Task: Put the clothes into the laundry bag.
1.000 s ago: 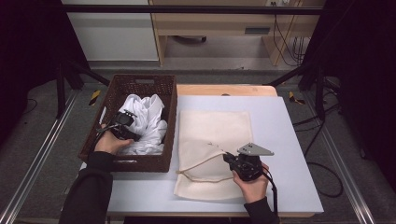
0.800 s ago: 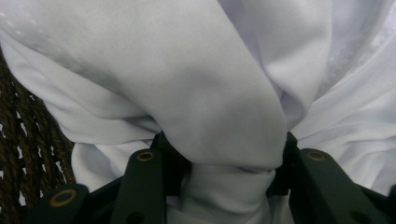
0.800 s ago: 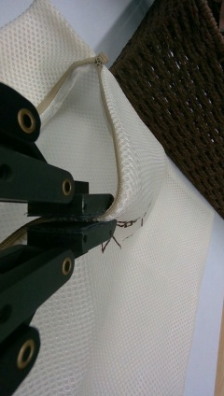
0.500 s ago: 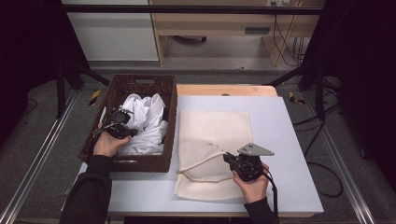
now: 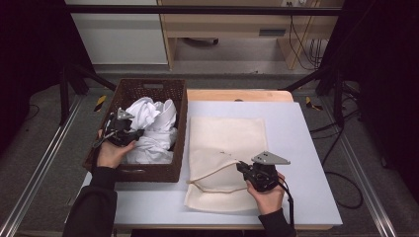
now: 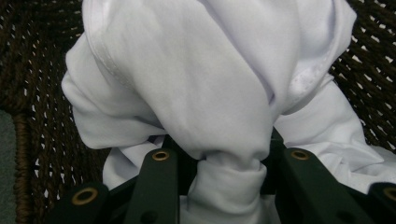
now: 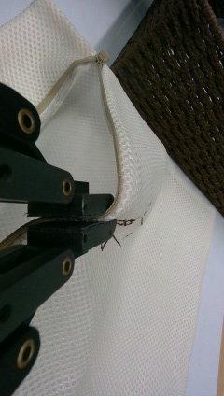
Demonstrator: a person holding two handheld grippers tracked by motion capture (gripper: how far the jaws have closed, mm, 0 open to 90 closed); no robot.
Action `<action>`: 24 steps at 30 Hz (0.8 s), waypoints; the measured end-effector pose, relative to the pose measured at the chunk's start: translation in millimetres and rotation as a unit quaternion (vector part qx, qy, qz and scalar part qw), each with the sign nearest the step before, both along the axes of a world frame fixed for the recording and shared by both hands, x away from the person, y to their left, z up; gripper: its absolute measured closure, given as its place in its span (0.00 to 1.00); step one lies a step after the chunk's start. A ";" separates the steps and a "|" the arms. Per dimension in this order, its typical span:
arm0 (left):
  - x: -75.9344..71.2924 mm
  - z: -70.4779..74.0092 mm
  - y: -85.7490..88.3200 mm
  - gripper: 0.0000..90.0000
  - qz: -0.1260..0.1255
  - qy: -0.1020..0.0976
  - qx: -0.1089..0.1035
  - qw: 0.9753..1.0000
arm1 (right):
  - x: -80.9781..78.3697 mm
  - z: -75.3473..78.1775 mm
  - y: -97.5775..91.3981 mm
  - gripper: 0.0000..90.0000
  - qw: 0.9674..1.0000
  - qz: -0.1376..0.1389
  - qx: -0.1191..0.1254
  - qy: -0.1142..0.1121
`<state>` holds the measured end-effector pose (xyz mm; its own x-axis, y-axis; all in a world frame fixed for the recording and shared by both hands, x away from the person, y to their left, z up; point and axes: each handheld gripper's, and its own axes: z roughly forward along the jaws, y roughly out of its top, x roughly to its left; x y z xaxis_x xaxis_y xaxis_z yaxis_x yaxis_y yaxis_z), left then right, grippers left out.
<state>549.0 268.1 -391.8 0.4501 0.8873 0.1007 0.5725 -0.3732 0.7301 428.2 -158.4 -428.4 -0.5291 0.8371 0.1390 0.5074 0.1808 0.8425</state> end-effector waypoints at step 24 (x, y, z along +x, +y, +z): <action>-16.0 25.1 9.4 0.76 0.018 -0.097 -0.055 0.994 | 0.4 0.4 -2.0 0.97 1.000 -0.001 0.002 0.002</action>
<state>533.0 277.5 -366.7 0.4001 0.9126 0.0841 0.4288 -0.2675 0.8629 428.5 -160.4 -428.0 -0.5265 0.8379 0.1438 0.5115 0.1771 0.8409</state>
